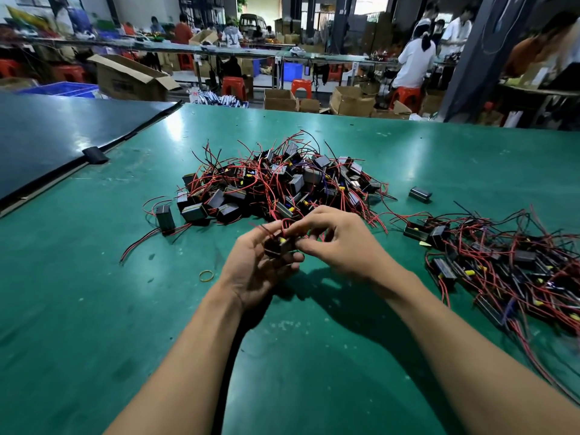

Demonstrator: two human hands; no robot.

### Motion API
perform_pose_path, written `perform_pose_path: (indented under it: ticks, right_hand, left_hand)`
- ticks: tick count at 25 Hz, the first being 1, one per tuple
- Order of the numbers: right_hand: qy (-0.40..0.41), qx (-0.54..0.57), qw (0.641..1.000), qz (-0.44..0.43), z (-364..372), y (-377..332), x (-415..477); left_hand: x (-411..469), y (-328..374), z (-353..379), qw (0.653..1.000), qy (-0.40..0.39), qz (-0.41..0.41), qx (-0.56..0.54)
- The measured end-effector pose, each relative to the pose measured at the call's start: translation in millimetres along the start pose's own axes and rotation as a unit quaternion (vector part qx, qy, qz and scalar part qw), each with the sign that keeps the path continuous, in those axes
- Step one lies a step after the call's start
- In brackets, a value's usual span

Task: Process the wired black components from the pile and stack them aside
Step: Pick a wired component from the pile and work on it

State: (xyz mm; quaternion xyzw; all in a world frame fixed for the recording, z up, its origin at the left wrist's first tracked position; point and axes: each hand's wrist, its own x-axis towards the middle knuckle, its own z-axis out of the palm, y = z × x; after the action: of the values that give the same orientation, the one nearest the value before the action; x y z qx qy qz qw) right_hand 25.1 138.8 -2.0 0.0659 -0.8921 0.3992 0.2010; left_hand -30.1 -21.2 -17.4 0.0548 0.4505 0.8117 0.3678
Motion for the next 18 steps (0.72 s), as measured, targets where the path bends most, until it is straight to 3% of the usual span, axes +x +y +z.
perform_pose_path:
  ticks: [3,6,8,11,14,18]
  right_hand:
    - [0.044,0.060,0.994,0.083,-4.5,4.7,17.5]
    - [0.118,-0.105,0.976,0.147,-1.9,15.7,44.0]
    - [0.102,-0.193,0.954,0.204,0.0,22.8,59.8]
    - [0.054,-0.211,0.935,0.281,1.0,35.3,74.5]
    - [0.037,-0.192,0.934,0.298,3.9,41.8,76.7]
    - [0.085,-0.163,0.946,0.266,3.2,43.5,73.8]
  left_hand:
    - [2.7,-4.0,3.2,1.000,0.023,-0.001,-0.003]
    - [6.1,-6.2,5.1,0.999,0.037,0.001,-0.023]
    - [4.9,-5.9,4.6,0.999,0.030,-0.004,-0.022]
    - [3.3,-5.9,2.9,1.000,0.006,-0.011,-0.017]
    - [4.2,-3.1,3.2,1.000,-0.006,0.000,-0.005]
    - [5.1,-1.3,3.5,0.999,0.003,0.043,-0.017]
